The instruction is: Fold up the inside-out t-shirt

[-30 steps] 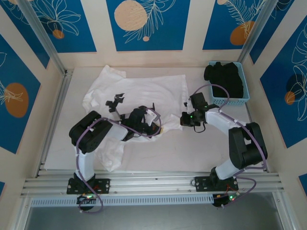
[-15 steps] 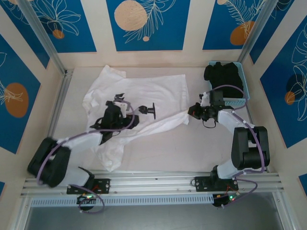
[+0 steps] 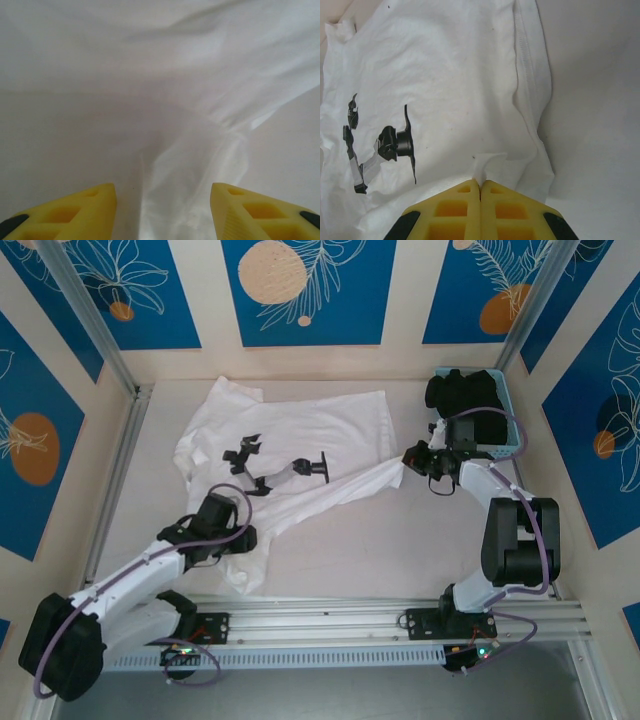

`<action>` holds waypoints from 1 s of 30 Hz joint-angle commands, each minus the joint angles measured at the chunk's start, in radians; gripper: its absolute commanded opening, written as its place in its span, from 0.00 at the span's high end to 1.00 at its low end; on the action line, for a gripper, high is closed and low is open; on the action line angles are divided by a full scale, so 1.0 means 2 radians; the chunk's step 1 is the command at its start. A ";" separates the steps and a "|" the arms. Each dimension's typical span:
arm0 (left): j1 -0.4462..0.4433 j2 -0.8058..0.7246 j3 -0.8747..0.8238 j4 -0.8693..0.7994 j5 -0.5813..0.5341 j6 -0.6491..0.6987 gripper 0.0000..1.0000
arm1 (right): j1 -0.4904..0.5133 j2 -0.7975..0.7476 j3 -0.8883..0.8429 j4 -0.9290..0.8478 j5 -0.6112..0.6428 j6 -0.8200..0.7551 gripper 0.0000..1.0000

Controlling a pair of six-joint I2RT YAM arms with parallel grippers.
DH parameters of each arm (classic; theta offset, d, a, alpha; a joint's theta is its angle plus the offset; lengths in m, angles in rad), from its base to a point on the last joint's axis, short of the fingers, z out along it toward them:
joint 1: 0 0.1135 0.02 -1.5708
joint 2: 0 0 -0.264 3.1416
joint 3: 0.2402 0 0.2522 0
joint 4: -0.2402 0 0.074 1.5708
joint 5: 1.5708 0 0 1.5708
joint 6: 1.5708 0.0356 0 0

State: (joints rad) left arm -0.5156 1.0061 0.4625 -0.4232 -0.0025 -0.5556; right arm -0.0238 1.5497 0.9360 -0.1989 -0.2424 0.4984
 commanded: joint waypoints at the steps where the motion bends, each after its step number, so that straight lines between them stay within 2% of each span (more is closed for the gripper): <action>1: -0.002 0.040 -0.003 0.030 0.022 0.014 0.48 | 0.003 0.005 0.007 0.004 -0.001 0.003 1.00; 6: -0.024 0.158 0.045 0.153 0.089 0.010 0.51 | 0.009 0.004 0.004 0.004 -0.002 0.002 1.00; 8: -0.045 0.206 0.084 0.196 0.101 0.012 0.50 | 0.011 0.004 0.004 0.003 -0.002 0.002 1.00; 11: -0.064 0.242 0.138 0.200 0.089 0.022 0.50 | 0.013 0.001 0.004 0.000 -0.004 0.001 1.00; 13: -0.065 0.232 0.140 0.187 0.047 0.029 0.49 | 0.015 -0.003 0.003 -0.005 -0.006 0.000 1.00; 17: -0.077 0.165 0.114 0.113 -0.052 0.046 0.46 | 0.019 -0.013 -0.005 -0.010 0.001 -0.006 1.00; 20: -0.144 0.099 0.083 0.047 -0.127 0.039 0.44 | 0.019 -0.012 -0.009 -0.012 0.003 -0.011 1.00; 25: -0.243 0.035 0.037 0.000 -0.140 -0.027 0.48 | 0.020 -0.001 -0.006 -0.013 -0.002 -0.014 1.00; 27: -0.271 0.048 0.033 0.023 -0.132 -0.025 0.49 | 0.022 0.003 -0.005 -0.012 -0.004 -0.014 1.00; 30: -0.288 0.105 0.051 0.050 -0.122 -0.003 0.48 | 0.026 0.006 -0.005 -0.011 -0.004 -0.014 1.00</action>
State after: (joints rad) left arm -1.0695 1.1503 0.5453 -0.3298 -0.2195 -0.5674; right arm 0.0170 1.5490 0.9337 -0.2062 -0.2359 0.4896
